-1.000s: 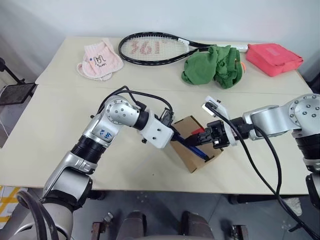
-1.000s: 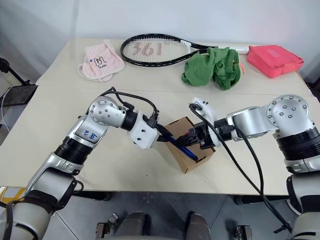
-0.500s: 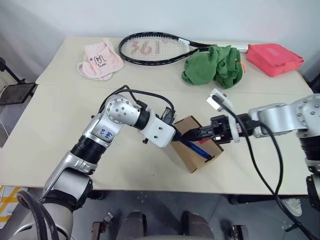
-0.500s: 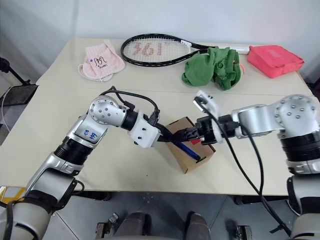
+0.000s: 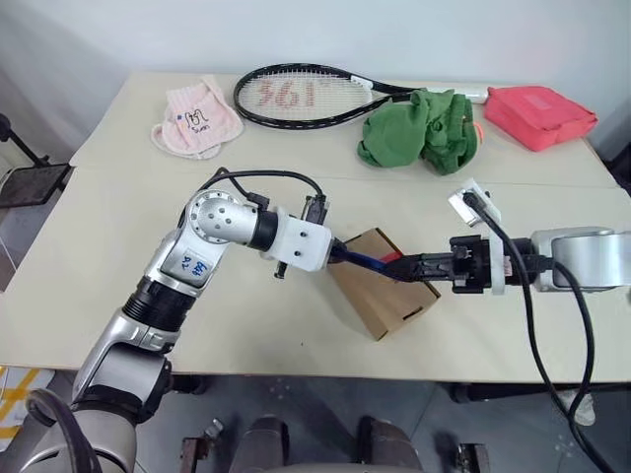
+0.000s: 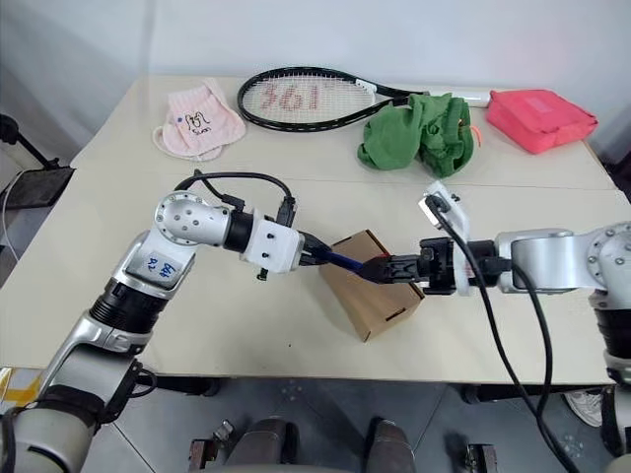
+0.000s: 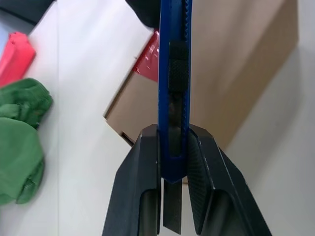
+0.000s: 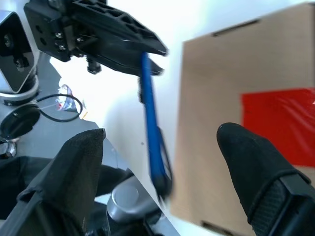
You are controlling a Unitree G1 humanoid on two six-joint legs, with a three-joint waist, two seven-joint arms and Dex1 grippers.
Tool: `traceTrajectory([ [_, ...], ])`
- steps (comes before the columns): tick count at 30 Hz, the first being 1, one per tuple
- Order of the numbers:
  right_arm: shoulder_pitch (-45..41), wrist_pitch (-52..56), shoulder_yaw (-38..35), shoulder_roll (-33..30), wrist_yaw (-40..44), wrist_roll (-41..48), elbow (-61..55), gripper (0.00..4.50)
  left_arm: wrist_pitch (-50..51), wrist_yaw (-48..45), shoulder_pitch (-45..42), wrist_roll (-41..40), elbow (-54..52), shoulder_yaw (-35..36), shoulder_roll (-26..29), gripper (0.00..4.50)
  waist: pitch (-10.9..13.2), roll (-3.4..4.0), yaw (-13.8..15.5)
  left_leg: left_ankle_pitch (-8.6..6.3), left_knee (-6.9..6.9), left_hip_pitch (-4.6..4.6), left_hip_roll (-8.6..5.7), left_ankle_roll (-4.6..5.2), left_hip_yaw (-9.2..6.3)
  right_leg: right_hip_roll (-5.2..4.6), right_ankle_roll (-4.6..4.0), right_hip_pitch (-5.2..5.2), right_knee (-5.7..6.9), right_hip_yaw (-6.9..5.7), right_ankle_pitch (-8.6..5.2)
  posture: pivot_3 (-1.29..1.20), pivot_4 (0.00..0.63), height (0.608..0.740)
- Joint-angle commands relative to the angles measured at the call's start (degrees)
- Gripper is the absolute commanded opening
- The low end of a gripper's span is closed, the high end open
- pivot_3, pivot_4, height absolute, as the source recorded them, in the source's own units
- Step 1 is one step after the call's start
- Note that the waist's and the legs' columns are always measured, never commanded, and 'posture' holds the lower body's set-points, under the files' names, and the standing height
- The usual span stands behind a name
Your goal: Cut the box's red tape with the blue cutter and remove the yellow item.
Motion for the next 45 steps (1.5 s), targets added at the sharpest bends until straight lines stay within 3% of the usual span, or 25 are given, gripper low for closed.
traceTrajectory([
  [1,0.73,-2.79,-2.69,2.32,-3.06,1.12,-2.86,3.88,1.35,2.08,-1.51,0.16,-1.39,0.93,-0.67,0.38,0.0,0.0,-0.02,0.0,0.0,0.0,0.0,0.0,0.0,0.0,0.0,0.0,0.0,0.0,0.0,0.0,0.15,0.74],
  [12,2.96,-8.57,-6.96,13.17,-16.85,1.12,-6.0,3.88,11.17,3.91,-0.98,1.01,-4.96,0.23,-1.59,0.38,0.0,0.0,0.0,0.0,0.0,0.0,0.0,0.0,0.01,0.0,0.0,0.0,0.01,0.0,0.0,0.0,0.15,0.74],
  [21,3.77,-9.17,-9.34,16.38,-22.98,1.12,-6.62,3.88,12.43,3.55,0.32,0.71,-6.66,-0.21,-1.16,0.38,0.0,0.0,-0.07,0.0,-0.01,0.01,0.0,0.0,0.0,0.0,0.0,0.0,0.02,0.0,0.0,0.0,0.15,0.74],
  [32,4.2,-4.22,-8.75,11.4,-16.2,1.12,-5.04,3.88,7.6,3.91,-0.6,1.34,-3.47,-0.07,-0.51,0.38,0.0,0.0,-0.04,0.0,-0.01,0.01,0.0,0.0,0.01,0.0,0.0,0.0,0.02,0.0,0.0,0.0,0.15,0.74],
  [39,1.62,0.75,-4.72,4.9,-8.12,1.12,-0.99,3.88,2.43,2.89,-1.19,1.22,-1.33,-0.4,-0.08,0.38,0.0,0.0,-0.05,0.0,-0.01,0.01,0.0,0.0,0.01,0.0,0.0,0.0,0.01,0.01,0.0,0.0,0.15,0.74],
  [45,-2.09,3.02,-0.04,3.47,-4.67,1.12,2.74,3.88,1.6,2.37,-2.39,0.99,-0.91,-0.69,-0.68,0.38,0.0,0.0,-0.09,0.0,-0.01,0.01,0.0,0.0,0.02,0.0,0.0,0.0,0.02,0.01,0.0,0.0,0.15,0.74],
])
